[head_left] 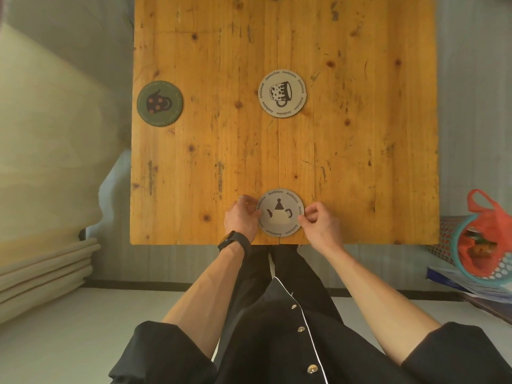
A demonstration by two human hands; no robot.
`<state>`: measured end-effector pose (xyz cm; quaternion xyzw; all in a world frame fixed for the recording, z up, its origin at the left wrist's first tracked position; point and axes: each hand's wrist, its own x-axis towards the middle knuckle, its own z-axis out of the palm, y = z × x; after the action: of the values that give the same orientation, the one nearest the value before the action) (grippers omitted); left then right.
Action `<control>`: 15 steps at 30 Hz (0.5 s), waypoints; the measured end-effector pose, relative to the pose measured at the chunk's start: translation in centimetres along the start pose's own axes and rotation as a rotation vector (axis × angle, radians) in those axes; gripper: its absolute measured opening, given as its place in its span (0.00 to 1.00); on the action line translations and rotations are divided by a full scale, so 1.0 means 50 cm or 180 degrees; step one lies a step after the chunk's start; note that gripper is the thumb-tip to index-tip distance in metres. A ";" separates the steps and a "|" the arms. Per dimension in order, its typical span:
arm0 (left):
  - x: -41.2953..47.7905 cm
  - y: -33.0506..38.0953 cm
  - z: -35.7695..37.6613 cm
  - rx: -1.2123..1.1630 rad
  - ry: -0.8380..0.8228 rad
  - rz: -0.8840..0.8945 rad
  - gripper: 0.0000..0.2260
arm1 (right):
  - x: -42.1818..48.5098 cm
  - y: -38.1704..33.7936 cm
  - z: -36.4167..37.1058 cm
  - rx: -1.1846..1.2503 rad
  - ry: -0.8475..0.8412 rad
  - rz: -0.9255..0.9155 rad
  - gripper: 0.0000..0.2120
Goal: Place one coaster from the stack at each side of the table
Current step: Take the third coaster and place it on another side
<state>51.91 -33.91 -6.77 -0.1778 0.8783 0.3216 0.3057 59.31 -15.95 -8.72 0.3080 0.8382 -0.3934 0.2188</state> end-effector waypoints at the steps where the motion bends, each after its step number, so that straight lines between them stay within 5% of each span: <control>1: -0.002 -0.003 0.002 0.0051 0.0011 0.0126 0.07 | -0.002 0.000 0.000 -0.0148 0.0033 -0.0124 0.10; 7: -0.001 -0.026 0.008 0.1580 0.0182 0.1305 0.12 | -0.016 0.005 0.001 -0.0889 0.0033 -0.1070 0.10; 15: 0.062 0.009 -0.027 0.1480 -0.0154 0.1190 0.14 | 0.027 -0.014 -0.027 -0.1250 -0.0122 -0.0995 0.07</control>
<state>48.78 -34.84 -7.76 0.0695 0.9384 0.1667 0.2946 57.68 -14.76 -8.36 0.1188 0.9317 -0.2578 0.2268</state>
